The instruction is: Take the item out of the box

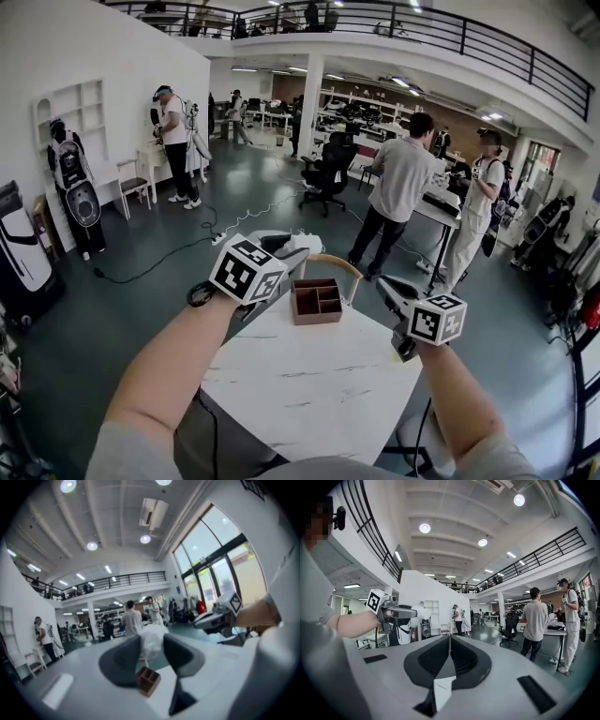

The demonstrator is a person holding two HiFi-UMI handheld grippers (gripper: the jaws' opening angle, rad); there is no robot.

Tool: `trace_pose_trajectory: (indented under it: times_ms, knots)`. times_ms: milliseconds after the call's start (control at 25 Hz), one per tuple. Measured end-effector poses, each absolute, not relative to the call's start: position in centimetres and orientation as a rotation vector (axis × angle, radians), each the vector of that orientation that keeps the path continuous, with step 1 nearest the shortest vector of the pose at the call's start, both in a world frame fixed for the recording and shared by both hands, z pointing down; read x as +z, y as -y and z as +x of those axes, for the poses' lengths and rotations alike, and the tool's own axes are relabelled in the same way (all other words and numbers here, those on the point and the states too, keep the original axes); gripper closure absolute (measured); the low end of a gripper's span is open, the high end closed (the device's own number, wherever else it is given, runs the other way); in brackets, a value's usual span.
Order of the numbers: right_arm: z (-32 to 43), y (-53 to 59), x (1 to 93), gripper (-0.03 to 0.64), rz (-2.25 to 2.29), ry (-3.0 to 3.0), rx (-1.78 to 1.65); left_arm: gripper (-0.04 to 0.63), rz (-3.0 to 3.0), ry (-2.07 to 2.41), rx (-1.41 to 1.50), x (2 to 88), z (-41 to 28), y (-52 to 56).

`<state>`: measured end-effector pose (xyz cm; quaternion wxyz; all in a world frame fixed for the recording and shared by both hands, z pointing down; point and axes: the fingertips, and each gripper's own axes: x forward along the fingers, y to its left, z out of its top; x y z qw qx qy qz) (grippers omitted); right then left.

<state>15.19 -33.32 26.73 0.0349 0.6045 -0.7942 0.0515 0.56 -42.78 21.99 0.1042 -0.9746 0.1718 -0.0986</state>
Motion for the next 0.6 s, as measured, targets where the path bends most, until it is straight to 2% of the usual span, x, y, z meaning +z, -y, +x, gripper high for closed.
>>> trace_pose_trajectory:
  times_ms: [600]
  knots:
    - [19.6,24.2,25.6,0.607,1.566,2.629,0.084,0.431,-2.909,-0.730,-0.233,22.5,3.7,28.8]
